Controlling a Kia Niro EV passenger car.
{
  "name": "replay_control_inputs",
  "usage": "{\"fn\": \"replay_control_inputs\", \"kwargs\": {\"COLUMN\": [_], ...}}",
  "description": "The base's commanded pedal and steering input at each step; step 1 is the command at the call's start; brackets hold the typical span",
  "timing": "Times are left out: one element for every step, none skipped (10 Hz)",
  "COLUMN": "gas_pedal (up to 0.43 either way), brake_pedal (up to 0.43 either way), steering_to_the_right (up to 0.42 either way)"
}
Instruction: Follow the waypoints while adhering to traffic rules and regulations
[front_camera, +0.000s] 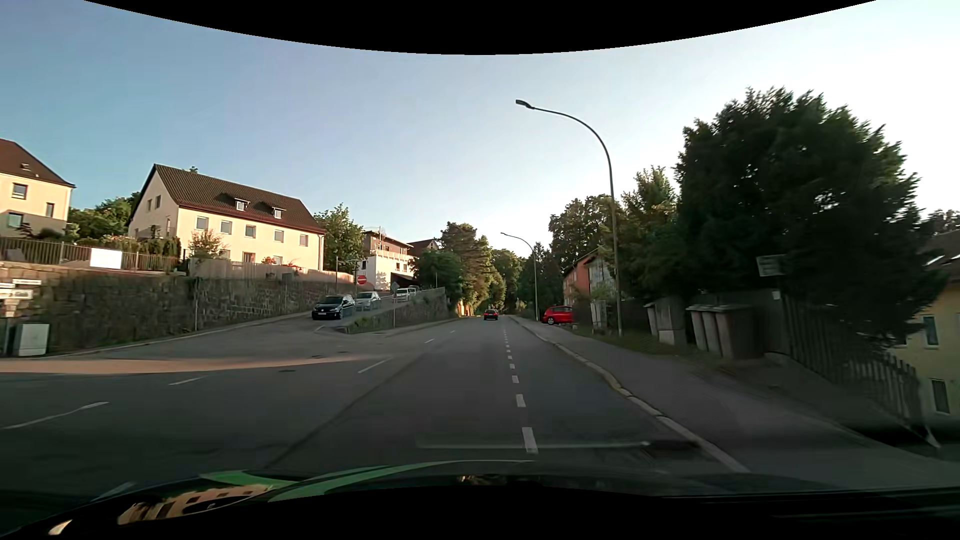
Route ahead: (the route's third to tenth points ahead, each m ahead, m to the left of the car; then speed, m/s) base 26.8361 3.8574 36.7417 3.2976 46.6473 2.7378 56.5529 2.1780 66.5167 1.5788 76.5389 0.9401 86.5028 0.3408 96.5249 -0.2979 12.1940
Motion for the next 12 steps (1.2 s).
{"fn": "replay_control_inputs", "kwargs": {"gas_pedal": [0.248,0.248,0.248,0.248,0.248,0.248,0.248,0.248,0.248,0.248,0.248,0.248], "brake_pedal": [0.0,0.0,0.0,0.0,0.0,0.0,0.0,0.0,0.0,0.0,0.0,0.0], "steering_to_the_right": [-0.002,-0.001,-0.001,-0.001,-0.001,-0.001,-0.001,-0.001,-0.001,-0.001,-0.002,-0.001]}}
